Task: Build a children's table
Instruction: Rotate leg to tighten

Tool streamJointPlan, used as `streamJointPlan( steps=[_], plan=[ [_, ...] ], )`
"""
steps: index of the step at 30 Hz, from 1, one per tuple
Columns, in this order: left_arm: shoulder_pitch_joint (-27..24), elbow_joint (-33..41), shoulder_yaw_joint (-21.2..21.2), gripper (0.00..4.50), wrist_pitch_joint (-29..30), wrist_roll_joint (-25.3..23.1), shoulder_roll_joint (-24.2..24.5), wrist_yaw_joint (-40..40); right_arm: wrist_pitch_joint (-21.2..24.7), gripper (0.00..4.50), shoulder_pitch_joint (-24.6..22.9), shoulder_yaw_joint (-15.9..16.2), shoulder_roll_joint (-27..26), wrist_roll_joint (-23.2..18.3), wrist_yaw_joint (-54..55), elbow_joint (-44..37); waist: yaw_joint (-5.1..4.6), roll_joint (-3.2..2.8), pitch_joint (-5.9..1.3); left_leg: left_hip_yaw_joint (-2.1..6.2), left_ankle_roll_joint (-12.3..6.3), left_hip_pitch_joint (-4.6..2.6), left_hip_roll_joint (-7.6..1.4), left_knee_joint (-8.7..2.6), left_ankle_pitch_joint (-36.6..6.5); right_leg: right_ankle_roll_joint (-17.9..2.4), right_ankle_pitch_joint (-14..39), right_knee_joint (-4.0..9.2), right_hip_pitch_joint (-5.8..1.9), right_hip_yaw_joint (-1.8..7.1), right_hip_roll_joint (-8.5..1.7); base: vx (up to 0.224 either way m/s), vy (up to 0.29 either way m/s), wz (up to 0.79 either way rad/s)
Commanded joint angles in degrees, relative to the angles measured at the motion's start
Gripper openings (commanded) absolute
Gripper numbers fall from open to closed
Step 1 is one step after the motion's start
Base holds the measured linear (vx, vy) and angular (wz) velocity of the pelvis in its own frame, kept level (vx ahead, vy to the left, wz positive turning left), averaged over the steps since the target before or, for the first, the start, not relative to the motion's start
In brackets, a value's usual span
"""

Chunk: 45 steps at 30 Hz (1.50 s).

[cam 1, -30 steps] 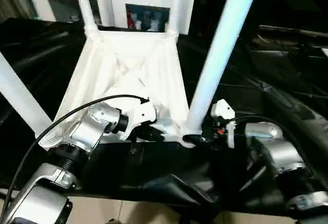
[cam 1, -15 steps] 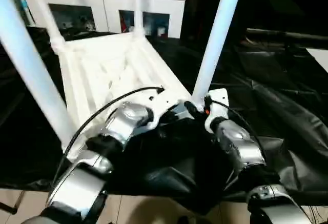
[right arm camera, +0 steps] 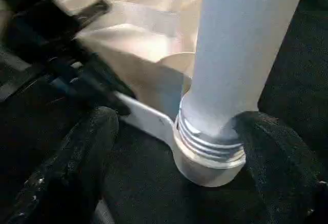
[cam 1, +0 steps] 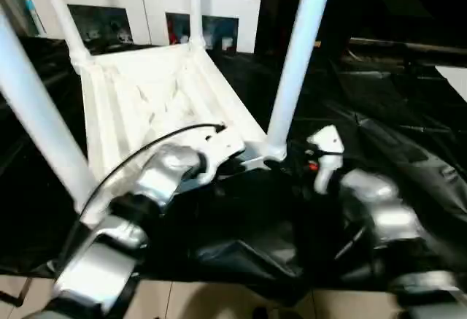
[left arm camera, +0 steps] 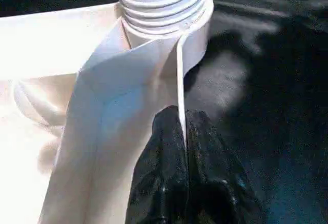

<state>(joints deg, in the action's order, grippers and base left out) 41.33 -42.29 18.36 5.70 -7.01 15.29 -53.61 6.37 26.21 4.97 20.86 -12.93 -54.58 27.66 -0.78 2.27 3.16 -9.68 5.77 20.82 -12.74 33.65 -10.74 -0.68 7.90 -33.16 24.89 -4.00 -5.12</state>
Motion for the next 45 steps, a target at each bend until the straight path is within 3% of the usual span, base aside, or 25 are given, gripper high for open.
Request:
streamJointPlan(
  steps=[1, 4, 6, 8, 10, 13, 19, 22, 34, 42, 45],
  plan=[
    [-1.68, 1.52, 1.92, 0.00, -1.83, 0.76, 0.47, -4.17, 0.84, 3.92, -0.49, 0.80, 0.63, -0.56, -3.29, -1.45, 0.50, 0.49, -3.45, -0.79, -5.74, 0.23, 0.25, -3.72, -15.04, -8.99, 24.53, 4.60, -3.53, 1.36, -1.65, 0.000, 0.000, 0.00],
    [-4.30, 6.88, 3.65, 0.00, -4.33, 4.23, 2.92, -14.72, 1.36, 3.92, -0.11, 2.04, 2.50, -0.17, -7.31, -1.53, 0.68, 0.45, -3.54, -0.64, -5.24, 0.39, 0.05, -3.90, -13.96, -9.98, 22.89, 4.20, -3.67, 1.48, -1.87, 0.000, 0.000, 0.00],
    [-4.81, 8.07, 3.86, 0.00, -3.38, 4.71, 3.35, -16.11, 1.36, 3.92, -0.07, 2.69, 3.00, 0.15, -8.08, -1.53, 0.84, 0.33, -3.69, -0.92, -4.98, -0.18, -0.23, -3.80, -13.62, -11.37, 19.56, 3.82, -3.30, 1.71, -1.68, 0.000, 0.000, 0.00],
    [-5.60, 10.04, 4.44, 0.00, -2.16, 4.83, 4.22, -17.98, 1.66, 3.92, -0.12, 4.07, 3.85, 0.83, -9.78, -1.63, 1.54, 0.15, -3.82, -1.50, -5.49, -1.09, -0.45, -3.62, -12.44, -14.27, 13.56, 3.24, -2.83, 2.04, -1.50, 0.000, 0.000, 0.00],
    [-5.95, 10.60, 4.23, 0.00, -2.08, 4.77, 4.28, -17.87, 1.26, 3.92, -0.28, 5.29, 4.37, 1.83, -10.86, -1.55, 1.68, 0.55, -3.90, -1.53, -6.16, -0.49, -0.46, -3.61, -11.09, -14.74, 11.81, 2.68, -3.39, 2.08, -1.55, 0.000, 0.000, 0.00],
    [-6.10, 10.82, 3.81, 0.00, -1.89, 4.63, 4.15, -17.35, 1.29, 3.92, -0.47, 5.67, 4.40, 2.01, -11.89, -1.70, 2.09, 0.64, -4.00, -1.45, -6.44, -0.12, -0.34, -3.50, -9.17, -14.05, 10.62, 2.32, -3.72, 2.10, -1.70, 0.000, 0.000, 0.00],
    [-6.21, 11.05, 3.16, 0.00, -1.62, 4.35, 4.43, -17.23, 1.23, 3.92, -0.57, 6.65, 4.94, 2.30, -13.45, -1.63, 2.35, 0.89, -3.84, -1.42, -5.09, -0.02, -0.17, -3.50, -11.41, -11.08, 17.70, 3.04, -3.63, 2.15, -1.92, 0.000, 0.000, 0.00],
    [-6.48, 11.63, 3.01, 0.00, -1.32, 4.26, 4.56, -17.32, 0.99, 3.92, -0.51, 6.91, 5.15, 2.39, -13.53, -1.26, 2.39, 0.88, -3.90, -1.34, -4.59, 0.10, -0.13, -3.49, -11.13, -10.28, 18.62, 3.05, -3.68, 2.13, -1.90, 0.000, 0.000, 0.00],
    [-6.96, 11.56, 2.78, 0.00, -1.39, 4.22, 4.47, -17.17, 2.13, 2.85, -0.87, 5.86, 4.37, 1.03, -13.88, -1.07, 2.51, 0.85, -4.09, -1.34, -4.77, 0.22, -0.06, -3.23, -10.20, -10.96, 16.77, 2.67, -3.72, 2.17, -1.80, 0.000, 0.000, 0.00],
    [-7.31, 11.50, 2.88, 0.00, -0.72, 4.25, 4.55, -17.45, 2.32, 2.75, -1.99, 5.58, 3.47, 0.64, -12.92, -1.37, 2.49, 0.86, -4.20, -1.37, -5.05, 0.21, -0.04, -3.15, -9.30, -11.79, 14.50, 2.42, -3.84, 2.18, -1.72, 0.000, 0.000, 0.00],
    [-6.95, 10.02, 2.34, 0.00, -0.06, 3.93, 3.37, -15.09, 0.84, 2.74, -1.85, 4.02, 1.06, 1.85, -6.39, 0.91, 2.41, 0.83, -4.12, -1.38, -4.61, 0.24, 0.02, -3.20, -9.67, -11.42, 15.54, 2.54, -3.76, 2.17, -1.70, 0.000, 0.000, 0.00]
  ],
)
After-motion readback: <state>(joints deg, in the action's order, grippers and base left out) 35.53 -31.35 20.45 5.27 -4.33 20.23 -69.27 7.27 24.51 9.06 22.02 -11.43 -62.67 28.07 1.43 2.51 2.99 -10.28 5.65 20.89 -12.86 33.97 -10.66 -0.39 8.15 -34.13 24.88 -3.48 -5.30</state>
